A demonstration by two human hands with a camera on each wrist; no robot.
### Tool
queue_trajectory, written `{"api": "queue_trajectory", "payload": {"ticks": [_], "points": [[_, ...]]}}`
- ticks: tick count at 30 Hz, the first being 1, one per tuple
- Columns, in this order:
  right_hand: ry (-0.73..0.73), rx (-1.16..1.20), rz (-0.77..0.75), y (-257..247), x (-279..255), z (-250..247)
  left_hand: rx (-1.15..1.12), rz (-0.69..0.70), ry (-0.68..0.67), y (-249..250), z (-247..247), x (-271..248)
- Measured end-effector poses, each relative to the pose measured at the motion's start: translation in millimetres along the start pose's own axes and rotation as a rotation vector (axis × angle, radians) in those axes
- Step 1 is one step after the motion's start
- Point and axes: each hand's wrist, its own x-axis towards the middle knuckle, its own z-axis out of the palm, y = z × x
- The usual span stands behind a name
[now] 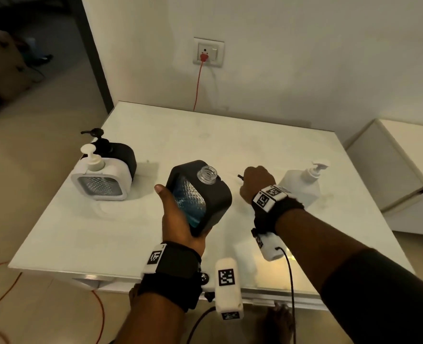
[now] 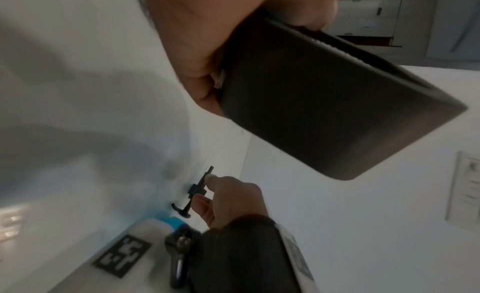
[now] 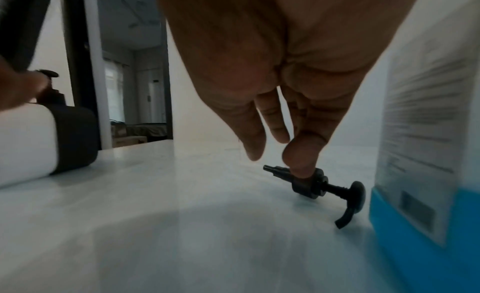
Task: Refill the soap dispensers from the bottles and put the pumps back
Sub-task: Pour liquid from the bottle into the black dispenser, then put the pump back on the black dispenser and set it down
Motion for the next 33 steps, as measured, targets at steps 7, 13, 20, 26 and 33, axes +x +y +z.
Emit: {"api": "queue_trajectory", "payload": {"ticks": [7, 13, 20, 26, 33], "points": [[-0.072, 0.001, 0.027, 2, 25, 10, 0.021, -0.019, 0.038, 0, -9, 14], [-0.108, -0.079, -0.054, -5, 7, 17, 0.013, -0.002, 0.054, -4, -11, 20], [0.048, 0.020, -0.165, -18, -26, -31, -0.029, 0.108, 0.088, -7, -9, 20], [0.268, 0.057, -0.256, -15, -70, -105, -0.066, 0.092, 0.094, -8, -12, 19], [0.381, -0.320, -0.436, -21, -106, -150, -0.051, 0.100, 0.102, -17, -8, 15]]}}
